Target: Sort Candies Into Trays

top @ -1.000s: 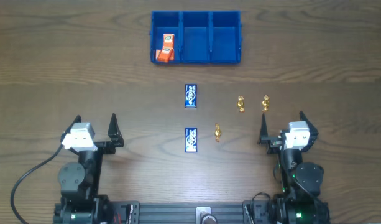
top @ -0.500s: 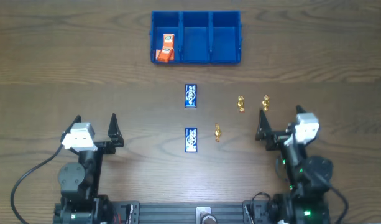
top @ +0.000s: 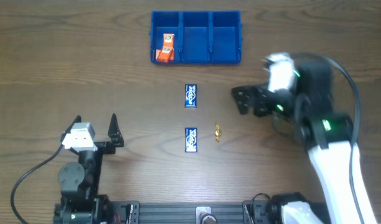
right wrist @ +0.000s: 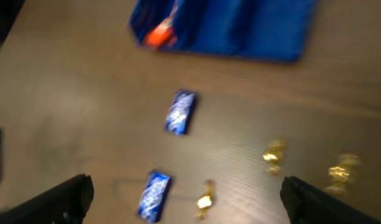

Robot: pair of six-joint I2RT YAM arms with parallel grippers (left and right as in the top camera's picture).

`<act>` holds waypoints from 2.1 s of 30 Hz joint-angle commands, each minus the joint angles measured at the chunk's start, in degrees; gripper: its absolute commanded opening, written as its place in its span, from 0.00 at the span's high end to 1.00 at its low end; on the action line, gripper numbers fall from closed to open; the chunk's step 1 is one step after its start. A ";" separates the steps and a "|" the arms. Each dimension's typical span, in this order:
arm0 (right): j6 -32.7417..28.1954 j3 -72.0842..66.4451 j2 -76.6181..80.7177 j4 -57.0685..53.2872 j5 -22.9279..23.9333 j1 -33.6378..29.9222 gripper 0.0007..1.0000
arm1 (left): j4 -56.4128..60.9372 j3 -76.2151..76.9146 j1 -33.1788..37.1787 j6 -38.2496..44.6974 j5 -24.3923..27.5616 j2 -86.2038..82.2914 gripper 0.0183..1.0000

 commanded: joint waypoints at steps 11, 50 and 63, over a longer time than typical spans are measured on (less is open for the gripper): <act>17.75 8.85 26.86 -11.37 10.25 23.80 0.00 | -2.49 -0.83 0.13 0.22 0.55 -0.46 0.00; 29.18 8.48 44.39 -2.64 22.64 35.93 0.01 | -2.49 -0.83 0.13 0.22 0.55 -0.46 0.00; 30.27 8.15 45.86 -2.73 23.02 36.02 0.12 | -2.49 -0.83 0.13 0.22 0.55 -0.46 0.00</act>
